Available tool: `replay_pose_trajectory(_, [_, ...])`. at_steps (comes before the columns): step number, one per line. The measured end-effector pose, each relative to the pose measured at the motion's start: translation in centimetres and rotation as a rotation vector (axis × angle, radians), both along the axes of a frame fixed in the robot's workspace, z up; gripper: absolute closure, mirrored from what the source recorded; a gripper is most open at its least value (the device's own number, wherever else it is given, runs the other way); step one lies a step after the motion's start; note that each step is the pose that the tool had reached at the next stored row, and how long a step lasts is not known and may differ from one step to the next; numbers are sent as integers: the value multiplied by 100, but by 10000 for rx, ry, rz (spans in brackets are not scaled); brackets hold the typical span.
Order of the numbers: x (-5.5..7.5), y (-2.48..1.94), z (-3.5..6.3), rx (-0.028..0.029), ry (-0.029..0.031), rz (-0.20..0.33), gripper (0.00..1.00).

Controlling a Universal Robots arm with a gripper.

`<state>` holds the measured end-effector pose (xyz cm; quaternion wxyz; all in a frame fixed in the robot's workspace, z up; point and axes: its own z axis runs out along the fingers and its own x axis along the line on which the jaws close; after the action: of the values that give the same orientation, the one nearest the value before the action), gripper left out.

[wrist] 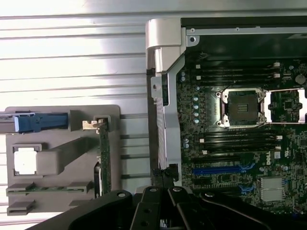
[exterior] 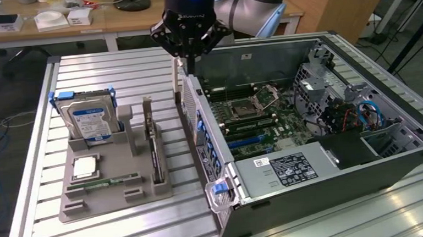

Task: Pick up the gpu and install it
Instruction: 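Reach for the gpu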

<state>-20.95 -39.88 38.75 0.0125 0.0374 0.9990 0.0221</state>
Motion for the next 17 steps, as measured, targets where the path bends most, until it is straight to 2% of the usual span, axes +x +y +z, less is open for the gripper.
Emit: replay_pose_trajectory(17, [-194, 0, -8, 0, 0, 0, 89])
